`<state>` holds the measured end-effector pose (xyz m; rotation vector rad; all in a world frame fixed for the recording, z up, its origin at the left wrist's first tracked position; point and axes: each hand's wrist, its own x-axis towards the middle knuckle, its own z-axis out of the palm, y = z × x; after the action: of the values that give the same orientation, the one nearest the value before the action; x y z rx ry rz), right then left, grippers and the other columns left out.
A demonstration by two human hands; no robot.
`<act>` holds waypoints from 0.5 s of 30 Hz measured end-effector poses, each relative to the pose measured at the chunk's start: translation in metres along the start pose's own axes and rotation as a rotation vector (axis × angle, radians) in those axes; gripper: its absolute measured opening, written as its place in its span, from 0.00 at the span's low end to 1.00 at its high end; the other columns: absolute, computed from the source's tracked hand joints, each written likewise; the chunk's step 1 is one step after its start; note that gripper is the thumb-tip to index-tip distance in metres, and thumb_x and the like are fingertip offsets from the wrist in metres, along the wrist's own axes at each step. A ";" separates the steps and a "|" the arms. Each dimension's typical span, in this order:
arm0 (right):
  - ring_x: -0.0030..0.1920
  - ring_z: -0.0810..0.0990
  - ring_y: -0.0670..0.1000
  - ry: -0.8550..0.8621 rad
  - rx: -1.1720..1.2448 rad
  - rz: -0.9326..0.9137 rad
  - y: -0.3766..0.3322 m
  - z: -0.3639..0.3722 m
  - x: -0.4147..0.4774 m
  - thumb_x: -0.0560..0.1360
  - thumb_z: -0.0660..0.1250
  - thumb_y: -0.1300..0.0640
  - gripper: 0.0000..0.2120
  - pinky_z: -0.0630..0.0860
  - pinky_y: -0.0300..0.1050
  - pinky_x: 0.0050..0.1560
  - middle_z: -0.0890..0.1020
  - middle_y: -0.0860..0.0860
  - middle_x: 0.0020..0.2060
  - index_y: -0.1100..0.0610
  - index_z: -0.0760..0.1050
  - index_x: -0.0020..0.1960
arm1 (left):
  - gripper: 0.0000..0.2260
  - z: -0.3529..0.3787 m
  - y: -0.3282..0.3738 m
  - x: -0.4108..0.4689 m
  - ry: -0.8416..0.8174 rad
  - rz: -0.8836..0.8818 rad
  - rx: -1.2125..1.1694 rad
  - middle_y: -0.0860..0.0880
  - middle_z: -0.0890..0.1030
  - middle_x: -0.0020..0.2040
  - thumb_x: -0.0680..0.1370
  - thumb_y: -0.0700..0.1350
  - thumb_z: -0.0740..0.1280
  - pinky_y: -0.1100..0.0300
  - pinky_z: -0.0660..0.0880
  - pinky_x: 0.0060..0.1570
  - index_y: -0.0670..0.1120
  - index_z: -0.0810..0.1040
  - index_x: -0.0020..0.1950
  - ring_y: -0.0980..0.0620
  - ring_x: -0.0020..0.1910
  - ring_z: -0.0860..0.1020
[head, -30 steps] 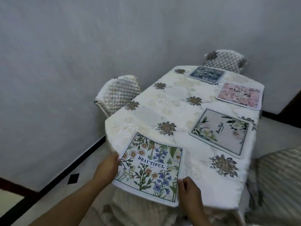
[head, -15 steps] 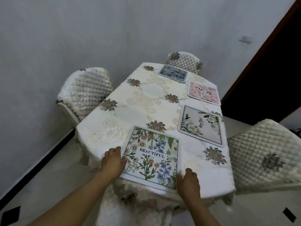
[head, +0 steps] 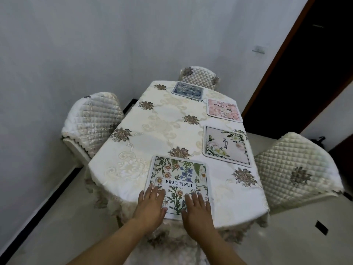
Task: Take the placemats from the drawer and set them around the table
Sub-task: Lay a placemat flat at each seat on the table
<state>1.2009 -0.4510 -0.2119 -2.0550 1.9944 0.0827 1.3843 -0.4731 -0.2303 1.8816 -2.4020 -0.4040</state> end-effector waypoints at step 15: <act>0.79 0.40 0.51 0.156 0.113 -0.117 0.070 0.077 0.075 0.80 0.40 0.43 0.30 0.38 0.48 0.76 0.42 0.49 0.77 0.52 0.43 0.79 | 0.33 0.069 -0.035 0.056 0.010 0.044 0.073 0.49 0.39 0.79 0.80 0.64 0.43 0.50 0.39 0.74 0.48 0.39 0.78 0.49 0.77 0.35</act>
<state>1.1471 -0.5067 -0.3139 -2.1583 1.9111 -0.2141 1.3892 -0.5234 -0.3112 1.8501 -2.4800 -0.3074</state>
